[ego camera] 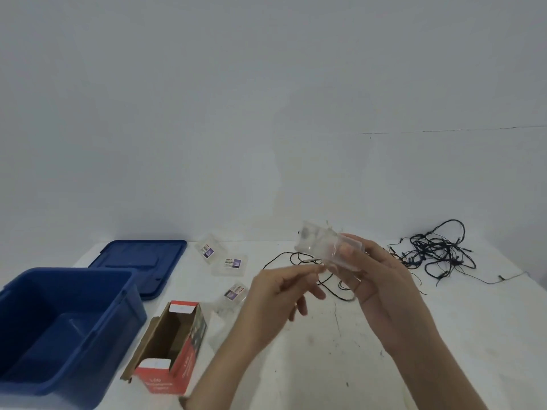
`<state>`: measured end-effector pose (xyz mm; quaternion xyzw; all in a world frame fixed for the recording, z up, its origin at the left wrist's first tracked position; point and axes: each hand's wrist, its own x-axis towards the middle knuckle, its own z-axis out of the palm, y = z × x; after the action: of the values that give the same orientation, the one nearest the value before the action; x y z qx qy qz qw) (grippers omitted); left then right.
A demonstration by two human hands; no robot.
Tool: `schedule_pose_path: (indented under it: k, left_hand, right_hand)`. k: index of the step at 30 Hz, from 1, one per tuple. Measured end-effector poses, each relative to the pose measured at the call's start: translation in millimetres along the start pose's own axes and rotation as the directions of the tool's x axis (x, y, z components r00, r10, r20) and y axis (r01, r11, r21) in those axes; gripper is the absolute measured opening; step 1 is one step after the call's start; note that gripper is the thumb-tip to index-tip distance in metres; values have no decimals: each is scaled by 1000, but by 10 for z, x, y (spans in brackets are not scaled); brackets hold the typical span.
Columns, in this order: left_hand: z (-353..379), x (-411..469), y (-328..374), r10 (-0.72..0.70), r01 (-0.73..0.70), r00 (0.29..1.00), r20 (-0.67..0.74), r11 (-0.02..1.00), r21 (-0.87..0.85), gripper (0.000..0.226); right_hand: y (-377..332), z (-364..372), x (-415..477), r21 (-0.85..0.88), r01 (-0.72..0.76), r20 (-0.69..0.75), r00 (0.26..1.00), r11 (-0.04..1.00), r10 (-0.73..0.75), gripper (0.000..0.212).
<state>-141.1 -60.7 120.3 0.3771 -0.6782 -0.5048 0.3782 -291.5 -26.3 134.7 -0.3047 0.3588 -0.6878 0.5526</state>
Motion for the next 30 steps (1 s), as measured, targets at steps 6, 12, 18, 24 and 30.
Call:
schedule_pose_path:
  k: [6, 12, 18, 24, 30]
  left_hand:
    - [83, -154, -105, -87, 86, 996, -1, 990, 111, 28]
    - [-25, -174, -213, -148, 150, 988, -30, 933, 326, 23]
    - [-4, -316, -112, -160, 142, 987, -9, 848, 510, 22]
    - [-8, -386, 325, 78, -150, 989, 129, 410, 900, 23]
    - [-190, -163, 451, 306, -374, 907, 288, 274, 886, 8]
  right_hand:
    - [19, -14, -17, -56, -43, -174, 984, 998, 32, 33]
    - [75, -30, 1, 72, -160, -87, 982, 985, 166, 24]
    - [166, -9, -13, -69, -50, -82, 996, 996, 44, 25]
    - [257, 11, -35, -564, 138, -71, 974, 814, -215, 22]
    - [260, -27, -41, -620, 118, 41, 992, 776, -118, 22]
